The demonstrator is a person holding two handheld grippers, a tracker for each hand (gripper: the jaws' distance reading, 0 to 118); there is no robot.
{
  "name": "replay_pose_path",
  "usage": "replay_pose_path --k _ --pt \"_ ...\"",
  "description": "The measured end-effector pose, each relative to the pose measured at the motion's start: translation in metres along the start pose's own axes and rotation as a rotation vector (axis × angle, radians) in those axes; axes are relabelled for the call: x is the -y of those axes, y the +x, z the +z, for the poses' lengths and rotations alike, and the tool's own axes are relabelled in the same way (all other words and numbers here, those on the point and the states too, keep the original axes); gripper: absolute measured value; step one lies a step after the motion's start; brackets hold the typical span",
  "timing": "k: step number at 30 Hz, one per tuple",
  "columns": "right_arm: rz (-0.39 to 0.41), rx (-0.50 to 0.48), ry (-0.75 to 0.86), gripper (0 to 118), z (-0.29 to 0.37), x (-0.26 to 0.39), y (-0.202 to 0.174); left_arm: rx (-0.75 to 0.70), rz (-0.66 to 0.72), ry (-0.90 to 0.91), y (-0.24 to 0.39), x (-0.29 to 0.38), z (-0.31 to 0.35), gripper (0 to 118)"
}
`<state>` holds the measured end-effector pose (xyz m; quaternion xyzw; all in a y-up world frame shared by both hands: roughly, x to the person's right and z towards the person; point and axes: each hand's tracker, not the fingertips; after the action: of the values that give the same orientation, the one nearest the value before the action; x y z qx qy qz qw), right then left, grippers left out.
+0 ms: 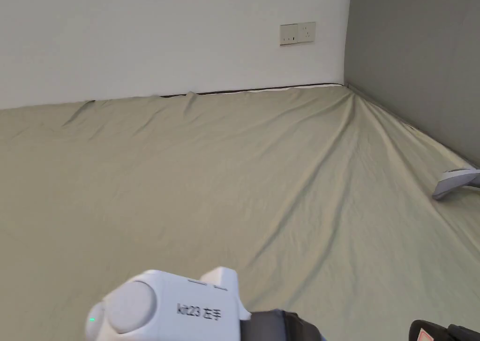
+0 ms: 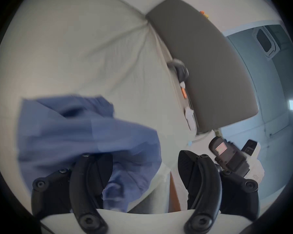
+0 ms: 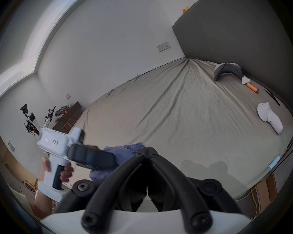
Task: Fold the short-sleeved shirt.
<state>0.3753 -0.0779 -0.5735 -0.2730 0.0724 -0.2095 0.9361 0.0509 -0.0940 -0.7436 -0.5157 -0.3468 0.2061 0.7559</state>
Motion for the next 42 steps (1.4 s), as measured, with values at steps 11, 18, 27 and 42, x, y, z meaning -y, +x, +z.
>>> replay_pose_path --k 11,18,27,42 --pt "-0.007 -0.05 -0.031 0 -0.013 0.014 -0.019 -0.138 -0.241 0.07 0.022 0.021 -0.019 0" --pt "-0.009 -0.048 -0.019 0 0.001 0.015 -0.023 -0.09 -0.139 -0.009 -0.024 0.015 -0.099 0" --pt "0.002 -0.108 -0.009 0 -0.006 0.012 -0.031 0.093 0.003 0.147 -0.011 0.013 0.014 21" --pt "0.044 -0.427 -0.016 0 -0.049 -0.017 -0.066 -0.02 0.139 0.499 -0.035 0.093 0.183 0"
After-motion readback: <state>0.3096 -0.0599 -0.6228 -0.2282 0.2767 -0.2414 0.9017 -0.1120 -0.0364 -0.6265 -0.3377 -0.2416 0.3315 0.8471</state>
